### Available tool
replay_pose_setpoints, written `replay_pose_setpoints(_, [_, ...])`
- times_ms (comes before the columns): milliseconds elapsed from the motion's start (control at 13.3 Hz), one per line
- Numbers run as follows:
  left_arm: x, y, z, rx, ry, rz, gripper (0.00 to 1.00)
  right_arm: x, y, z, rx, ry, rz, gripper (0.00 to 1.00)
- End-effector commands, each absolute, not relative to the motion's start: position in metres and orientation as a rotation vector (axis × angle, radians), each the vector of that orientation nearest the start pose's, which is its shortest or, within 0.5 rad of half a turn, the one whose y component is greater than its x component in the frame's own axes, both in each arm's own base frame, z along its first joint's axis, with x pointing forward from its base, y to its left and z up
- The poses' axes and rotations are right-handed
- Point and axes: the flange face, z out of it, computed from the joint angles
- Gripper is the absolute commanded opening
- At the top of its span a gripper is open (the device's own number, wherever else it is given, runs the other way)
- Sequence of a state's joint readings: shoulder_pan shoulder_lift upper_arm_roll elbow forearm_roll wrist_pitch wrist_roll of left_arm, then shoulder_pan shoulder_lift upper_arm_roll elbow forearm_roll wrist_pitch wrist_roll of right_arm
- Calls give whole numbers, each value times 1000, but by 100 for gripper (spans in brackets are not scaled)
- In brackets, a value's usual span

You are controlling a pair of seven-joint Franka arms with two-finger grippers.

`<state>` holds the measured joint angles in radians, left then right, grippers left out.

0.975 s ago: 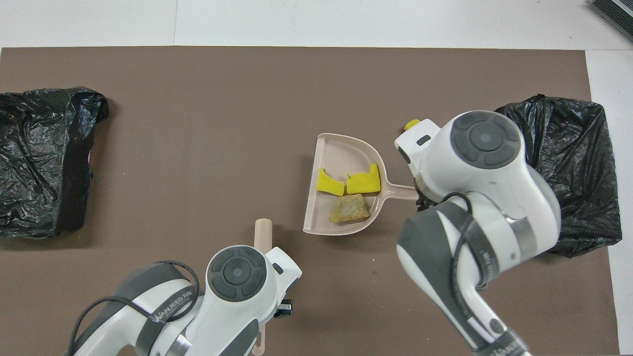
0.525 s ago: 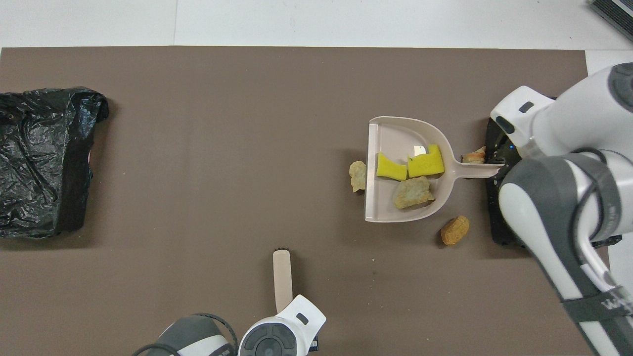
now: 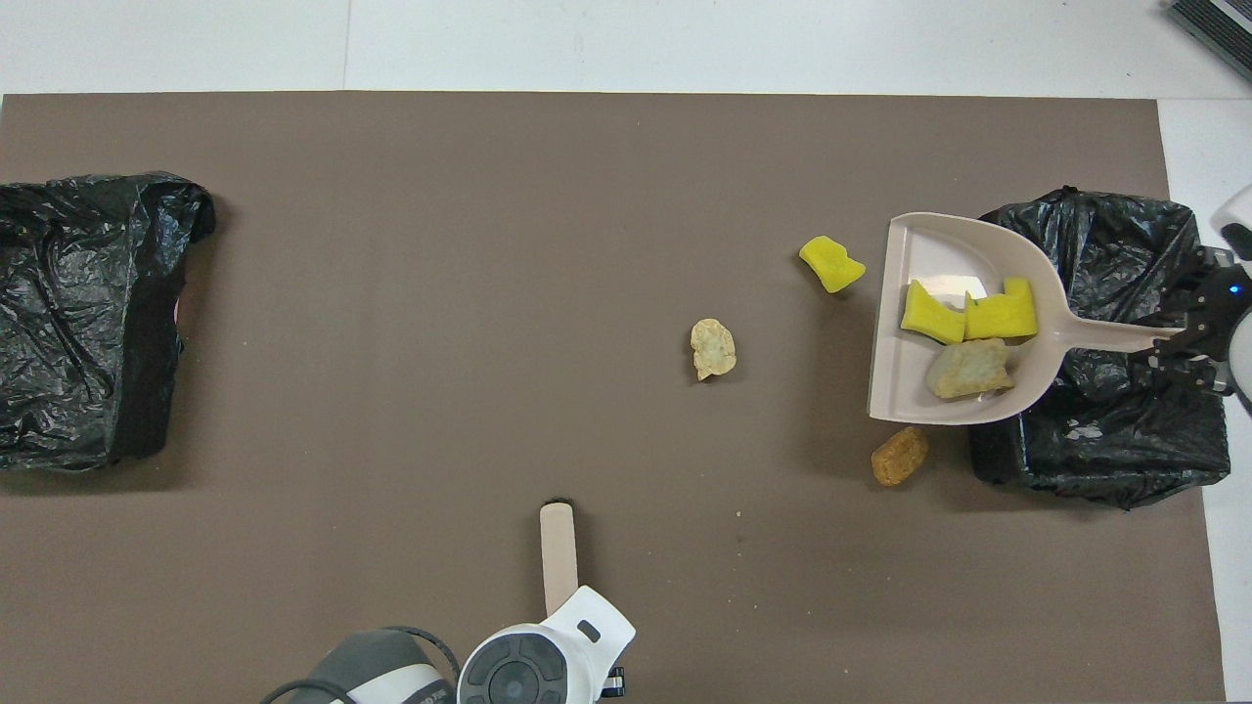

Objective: Sweep and dump trash in bin
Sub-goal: 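Tip the dustpan into the bin while the left gripper drops the brush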

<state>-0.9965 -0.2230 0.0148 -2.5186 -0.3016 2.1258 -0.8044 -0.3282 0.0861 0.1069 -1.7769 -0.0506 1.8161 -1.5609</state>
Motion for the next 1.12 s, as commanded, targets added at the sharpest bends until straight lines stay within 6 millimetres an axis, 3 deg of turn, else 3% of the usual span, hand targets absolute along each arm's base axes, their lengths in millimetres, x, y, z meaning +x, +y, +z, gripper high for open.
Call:
replay_pose_setpoints(0, [224,-351,344,-3155,-31,501,0,555,-198,511,-2451,-2005,31,0])
replay_pose_setpoints(150, [226,-350,343,-3153,-44,509,0,540,-241,516,-2448,-2057,20,0])
replay_pose_setpoints(225, [230,-348,343,-3153,-59,510,16,534,-255,516,-2453,-2059,30,0])
replay_pose_setpoints(375, [236,-346,343,-3148,-73,520,100,528,-271,517,-2498,-2076,158,0])
replay_pose_setpoints(750, [262,-363,362,-3181,-113,498,100,528,-274,524,-2692,-2013,506,0])
replay_pose_setpoints(825, [281,-360,375,-3210,-161,473,100,529,-269,530,-2719,-2032,610,0])
replay_pose_setpoints(1050, [335,-340,416,-3263,-297,411,100,540,-231,541,-2806,-2028,900,0])
